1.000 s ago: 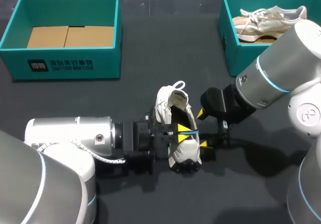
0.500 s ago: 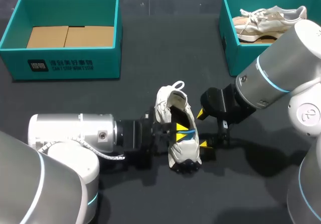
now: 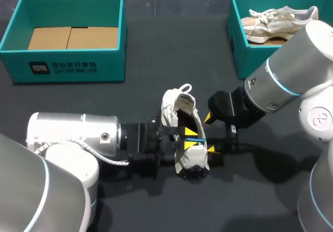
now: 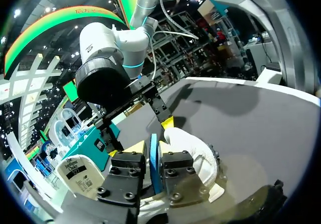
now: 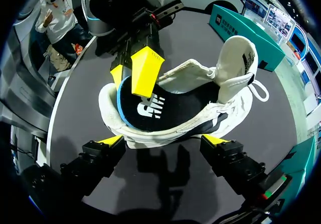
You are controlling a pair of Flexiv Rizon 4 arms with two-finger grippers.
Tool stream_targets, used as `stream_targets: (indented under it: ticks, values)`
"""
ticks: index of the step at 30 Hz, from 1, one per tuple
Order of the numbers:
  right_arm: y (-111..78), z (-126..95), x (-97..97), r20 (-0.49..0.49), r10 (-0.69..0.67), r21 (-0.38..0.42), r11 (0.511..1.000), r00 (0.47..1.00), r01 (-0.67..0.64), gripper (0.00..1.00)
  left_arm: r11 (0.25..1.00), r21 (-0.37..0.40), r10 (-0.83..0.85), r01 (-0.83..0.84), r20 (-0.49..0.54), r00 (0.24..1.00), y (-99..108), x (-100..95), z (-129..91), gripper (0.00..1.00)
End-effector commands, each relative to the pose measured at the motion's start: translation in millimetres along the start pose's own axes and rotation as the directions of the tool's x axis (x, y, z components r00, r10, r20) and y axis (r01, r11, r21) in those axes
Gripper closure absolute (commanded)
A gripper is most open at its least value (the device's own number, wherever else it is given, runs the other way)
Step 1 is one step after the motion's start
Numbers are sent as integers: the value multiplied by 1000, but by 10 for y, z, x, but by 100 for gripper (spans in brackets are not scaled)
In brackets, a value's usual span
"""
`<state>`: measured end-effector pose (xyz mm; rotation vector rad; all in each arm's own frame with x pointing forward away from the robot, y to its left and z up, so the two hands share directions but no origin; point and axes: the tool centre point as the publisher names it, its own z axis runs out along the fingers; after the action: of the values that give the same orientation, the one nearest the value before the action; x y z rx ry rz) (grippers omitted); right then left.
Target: Take the shoe out of the shoebox, open the shoe tongue, remove and reinsert the insole, then place the shoe into the shoebox
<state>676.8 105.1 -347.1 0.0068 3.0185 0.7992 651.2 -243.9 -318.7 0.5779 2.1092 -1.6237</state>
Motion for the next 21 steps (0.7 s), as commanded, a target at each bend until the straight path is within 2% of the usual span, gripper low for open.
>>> stream_targets:
  ticks: [1,8,13,15,18,21]
  values:
    - [5,12,3,1,0,1,1000,1000,0,0,999,-34,14,-16,-53,999,56,-17,58,100]
    - [5,12,3,1,0,1,1000,1000,0,0,992,-99,67,-75,-84,994,234,-1,53,100]
    - [5,12,3,1,0,1,1000,1000,0,0,992,-105,59,-67,-78,995,213,-21,-5,100]
    - [5,12,3,1,0,1,1000,1000,0,0,994,-91,47,-54,-72,996,147,-31,-38,72]
    - [5,12,3,1,0,1,1000,1000,0,0,997,-70,28,-33,-67,997,28,-44,-88,65]
    - [5,12,3,1,0,1,1000,1000,0,0,998,-57,16,-20,-74,997,-52,-59,-126,67]
